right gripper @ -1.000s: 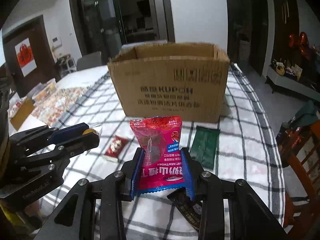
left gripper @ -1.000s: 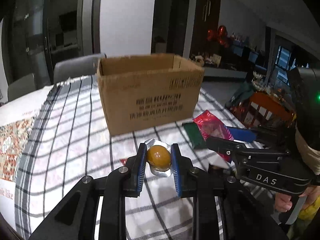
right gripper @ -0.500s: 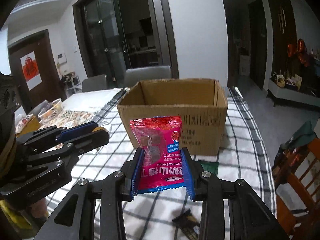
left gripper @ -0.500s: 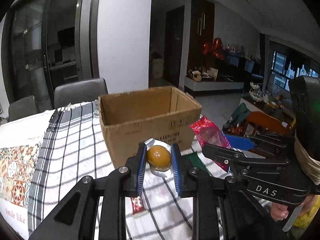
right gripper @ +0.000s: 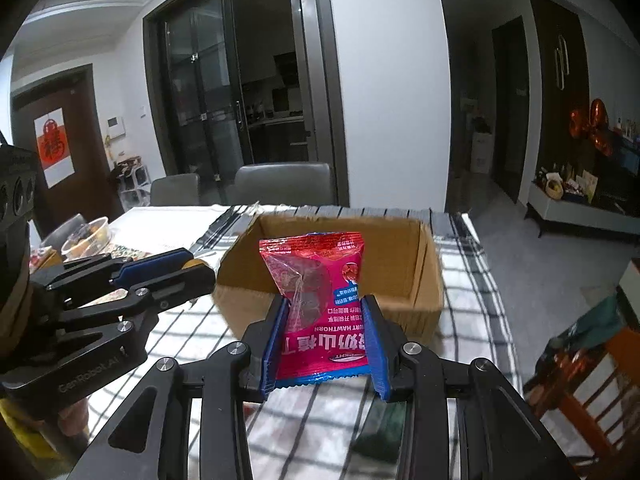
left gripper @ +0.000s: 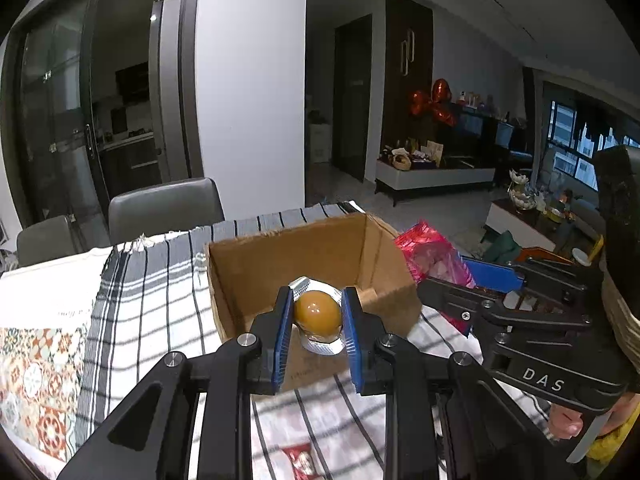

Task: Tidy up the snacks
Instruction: 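Carry the orange candy and pink packet into the box and open both tools, then move both tools back to the snacks left on the table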

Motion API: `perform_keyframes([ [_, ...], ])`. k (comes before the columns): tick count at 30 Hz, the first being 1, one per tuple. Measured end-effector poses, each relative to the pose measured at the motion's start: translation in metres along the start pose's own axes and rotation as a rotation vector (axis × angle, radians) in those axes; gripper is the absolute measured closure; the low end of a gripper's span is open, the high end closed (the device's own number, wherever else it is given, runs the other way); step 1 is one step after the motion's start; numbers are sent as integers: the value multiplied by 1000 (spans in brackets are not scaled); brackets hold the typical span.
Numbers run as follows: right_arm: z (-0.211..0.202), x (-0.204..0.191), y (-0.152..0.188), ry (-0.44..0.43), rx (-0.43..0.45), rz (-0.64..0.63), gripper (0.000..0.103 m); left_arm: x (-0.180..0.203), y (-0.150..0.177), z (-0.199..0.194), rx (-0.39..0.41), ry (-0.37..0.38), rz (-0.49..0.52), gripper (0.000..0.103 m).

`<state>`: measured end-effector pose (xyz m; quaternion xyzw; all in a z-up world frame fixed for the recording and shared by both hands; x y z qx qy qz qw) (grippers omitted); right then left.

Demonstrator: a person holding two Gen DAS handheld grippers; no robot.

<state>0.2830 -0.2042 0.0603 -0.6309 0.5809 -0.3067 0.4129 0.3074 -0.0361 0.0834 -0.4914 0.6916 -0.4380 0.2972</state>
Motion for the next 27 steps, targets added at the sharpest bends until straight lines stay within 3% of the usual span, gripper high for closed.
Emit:
perform_keyframes([
  [9,45,17,-24,1,-38,10,65,-14,-27,46,-31,-2,18,78],
  [16,73,29,-29,30,-80,3,64,-20,-21,77,-94,-7,28,78],
  [17,77,31,-29,33,-94,4,62,-21,-19,80,-104,-14,26,76],
  [18,79,32,-29,35,-102,7,55,-23,-19,82,-111,-19,23,66],
  [20,80,36,-28,50,-99,20,50,-26,-18,81,-108,-38,13,49],
  [27,54,37,-15,87,-71,41,50,-17,-10,48,-54,-90,67,49],
])
Point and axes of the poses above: each gripper's, at about its wrist camera, not at the fingertips, and z roughly the way its jaws point, x to its right, y to its underside, the point moved 4 cm from there along z, roughly the way its jaws point, and after that the axes turned 6 degrees about x, right-handed, at the moved point
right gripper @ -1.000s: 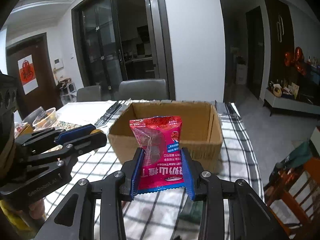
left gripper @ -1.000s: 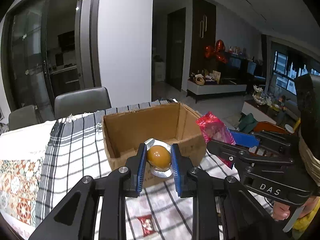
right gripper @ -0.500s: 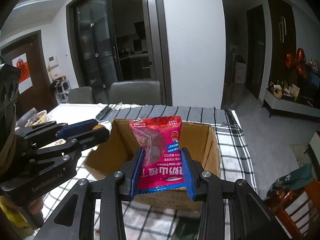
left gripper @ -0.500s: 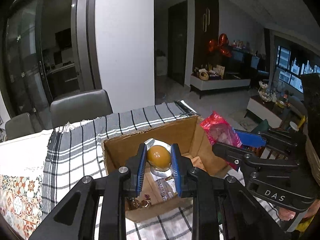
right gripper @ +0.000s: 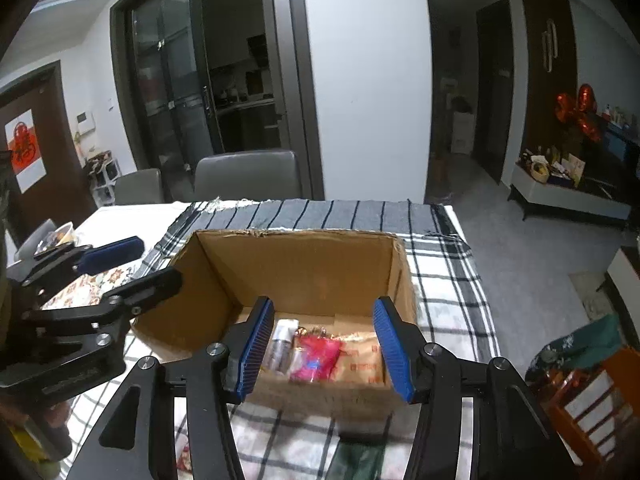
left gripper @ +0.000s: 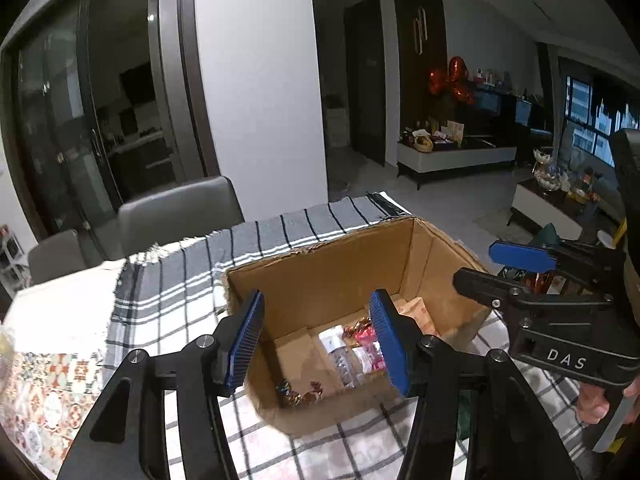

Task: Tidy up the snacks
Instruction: 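Move both tools back to the snacks left on the table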

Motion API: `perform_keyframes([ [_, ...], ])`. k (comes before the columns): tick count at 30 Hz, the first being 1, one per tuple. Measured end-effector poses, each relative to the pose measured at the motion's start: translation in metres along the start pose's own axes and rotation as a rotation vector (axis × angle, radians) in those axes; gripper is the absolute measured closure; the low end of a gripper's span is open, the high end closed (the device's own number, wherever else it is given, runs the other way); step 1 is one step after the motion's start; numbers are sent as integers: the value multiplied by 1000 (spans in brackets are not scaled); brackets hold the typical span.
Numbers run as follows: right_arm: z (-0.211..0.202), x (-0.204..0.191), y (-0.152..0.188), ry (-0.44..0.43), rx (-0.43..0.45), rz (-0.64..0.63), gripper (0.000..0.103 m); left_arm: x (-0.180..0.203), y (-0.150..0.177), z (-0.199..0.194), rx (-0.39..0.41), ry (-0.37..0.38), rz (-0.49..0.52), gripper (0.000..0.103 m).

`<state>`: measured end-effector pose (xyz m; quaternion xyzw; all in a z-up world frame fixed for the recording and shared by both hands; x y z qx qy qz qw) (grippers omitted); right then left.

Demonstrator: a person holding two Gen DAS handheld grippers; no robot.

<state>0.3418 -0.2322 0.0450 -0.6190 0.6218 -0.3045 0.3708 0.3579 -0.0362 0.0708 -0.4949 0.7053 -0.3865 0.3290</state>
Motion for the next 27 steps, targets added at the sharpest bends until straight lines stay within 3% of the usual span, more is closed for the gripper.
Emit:
perform_keyframes([
  [14,-65,-2,41,35,41,24,50,16,39,-68,54,-41,27,49],
  [21,-85,-3,76,90,41,12,50,23,77,-79,-1,-27,-2,49],
  [27,-82,-6,108,95,-16,9,50,25,119,-74,-89,-24,-45,49],
])
Point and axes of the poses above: each gripper's, at about its wrist camera, not at the fingertips, and z roughly the way its jaws point, x to its right, y to its underside, the point moved 4 cm from there along z, roughly the way its jaws point, and after that the axes turned 6 degrees about x, right-handed, at the moved point
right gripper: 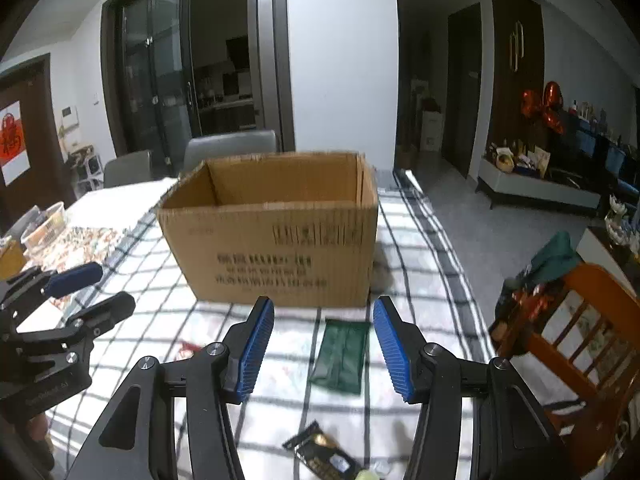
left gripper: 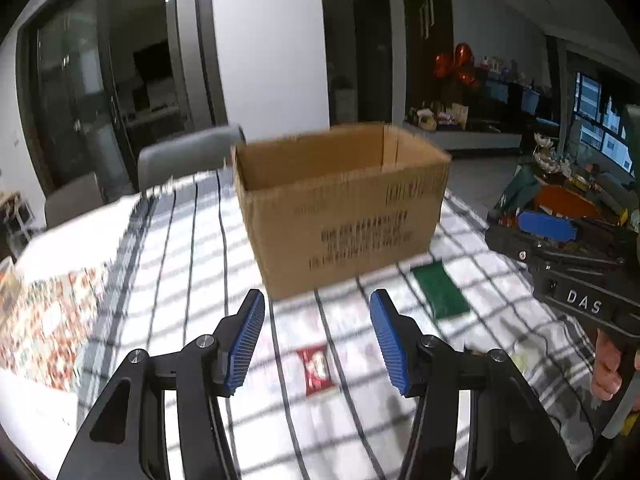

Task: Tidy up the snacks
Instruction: 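Move both tools back to the snacks left on the table, then grasp the red-and-white candy with the left tool while the right grasps the green bar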

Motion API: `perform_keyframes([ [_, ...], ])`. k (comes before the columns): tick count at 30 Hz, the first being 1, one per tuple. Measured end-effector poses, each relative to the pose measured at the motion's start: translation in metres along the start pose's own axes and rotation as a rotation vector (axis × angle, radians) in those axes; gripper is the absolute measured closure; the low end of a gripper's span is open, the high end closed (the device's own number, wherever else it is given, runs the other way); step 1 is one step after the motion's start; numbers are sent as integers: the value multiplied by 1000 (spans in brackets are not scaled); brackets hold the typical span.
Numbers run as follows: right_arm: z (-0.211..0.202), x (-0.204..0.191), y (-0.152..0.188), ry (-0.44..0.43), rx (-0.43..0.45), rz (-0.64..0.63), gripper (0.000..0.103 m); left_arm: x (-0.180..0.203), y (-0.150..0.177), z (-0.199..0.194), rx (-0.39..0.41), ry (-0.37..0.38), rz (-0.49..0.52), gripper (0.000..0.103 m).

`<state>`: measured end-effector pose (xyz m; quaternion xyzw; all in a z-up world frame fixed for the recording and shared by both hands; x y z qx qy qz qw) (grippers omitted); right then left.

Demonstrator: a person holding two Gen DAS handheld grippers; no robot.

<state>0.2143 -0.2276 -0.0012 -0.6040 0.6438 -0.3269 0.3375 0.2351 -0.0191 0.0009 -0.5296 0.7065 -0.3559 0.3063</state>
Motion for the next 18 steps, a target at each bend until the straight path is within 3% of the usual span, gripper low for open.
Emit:
perform_keyframes([
  [7,24,1,25,17,-76,8,50,-1,35,19,-88,-13,-22,49],
  [18,77,12,49,29,-205,76,50,-9,57,69,-214,-36,-82,50],
])
Point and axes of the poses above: each gripper's, at about its wrist camera, not at the fingertips, and z roughly the way its jaws point, x to its right, y to its underside, the point moved 4 cm from there along z, roughly the way its jaws point, and after that the axes turned 6 degrees about x, right-handed, at the moved point
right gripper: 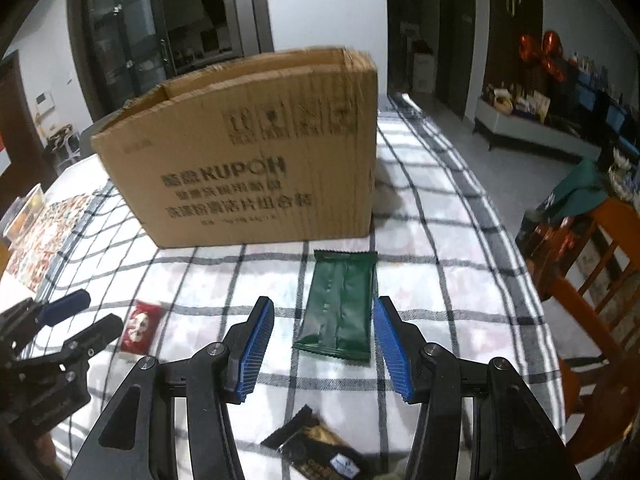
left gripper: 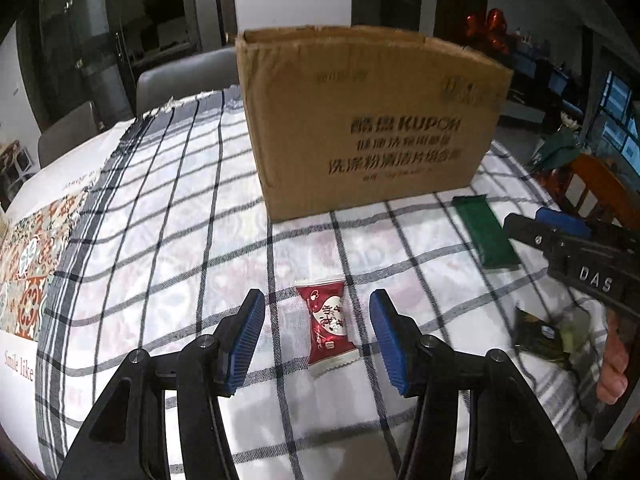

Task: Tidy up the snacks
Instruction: 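Grasp the red-and-white candy with the left tool while the right grasps the green bar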

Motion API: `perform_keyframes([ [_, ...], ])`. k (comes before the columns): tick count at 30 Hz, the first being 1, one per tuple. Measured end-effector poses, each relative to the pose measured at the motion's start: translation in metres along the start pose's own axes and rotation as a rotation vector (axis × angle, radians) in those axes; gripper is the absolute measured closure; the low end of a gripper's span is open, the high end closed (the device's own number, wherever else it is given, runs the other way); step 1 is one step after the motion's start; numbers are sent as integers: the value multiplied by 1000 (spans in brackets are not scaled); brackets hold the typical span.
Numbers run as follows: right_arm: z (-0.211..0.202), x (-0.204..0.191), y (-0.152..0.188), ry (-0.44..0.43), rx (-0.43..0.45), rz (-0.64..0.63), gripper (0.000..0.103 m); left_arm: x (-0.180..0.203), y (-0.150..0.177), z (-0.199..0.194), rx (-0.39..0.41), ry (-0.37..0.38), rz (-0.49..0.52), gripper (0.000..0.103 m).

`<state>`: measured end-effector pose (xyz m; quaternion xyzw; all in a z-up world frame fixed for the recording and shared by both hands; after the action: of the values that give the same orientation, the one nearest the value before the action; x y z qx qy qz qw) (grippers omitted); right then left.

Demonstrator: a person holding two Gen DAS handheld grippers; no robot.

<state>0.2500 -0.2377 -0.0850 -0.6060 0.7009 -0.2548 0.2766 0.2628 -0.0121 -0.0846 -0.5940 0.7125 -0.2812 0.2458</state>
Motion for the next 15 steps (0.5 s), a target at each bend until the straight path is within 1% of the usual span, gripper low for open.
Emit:
perform_keyframes([
  [4,20,3,3,-13,-56,24,50,3,5,12,-30,4,-1,50],
  [6,25,0,4,-26,-59,3,50,5,6,16,-41,1,4,50],
  [8,29,-1,4,-8,-66,-5,50,5,8,19,-50,-2,1,51],
  [9,33,2,3,0,-75,16,50,4,8,21,-57,-9,1,53],
  [12,39,5,2,16,-86,32,51,6,10,25,-65,-16,8,53],
  [15,47,3,3,16,-107,21,51,8,11,29,-71,-15,12,54],
])
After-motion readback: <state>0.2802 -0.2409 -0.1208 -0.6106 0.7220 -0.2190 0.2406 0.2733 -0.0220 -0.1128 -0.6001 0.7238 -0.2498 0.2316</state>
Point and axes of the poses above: each gripper's, at about its wrist camera, not at the fingertips, and z roughly the way its jaws point, x to its right, y to its underside, the point moved 4 cm from there along z, roughly the way its jaws point, and after that the axes turned 6 degrees about x, right-handed, at the moved point
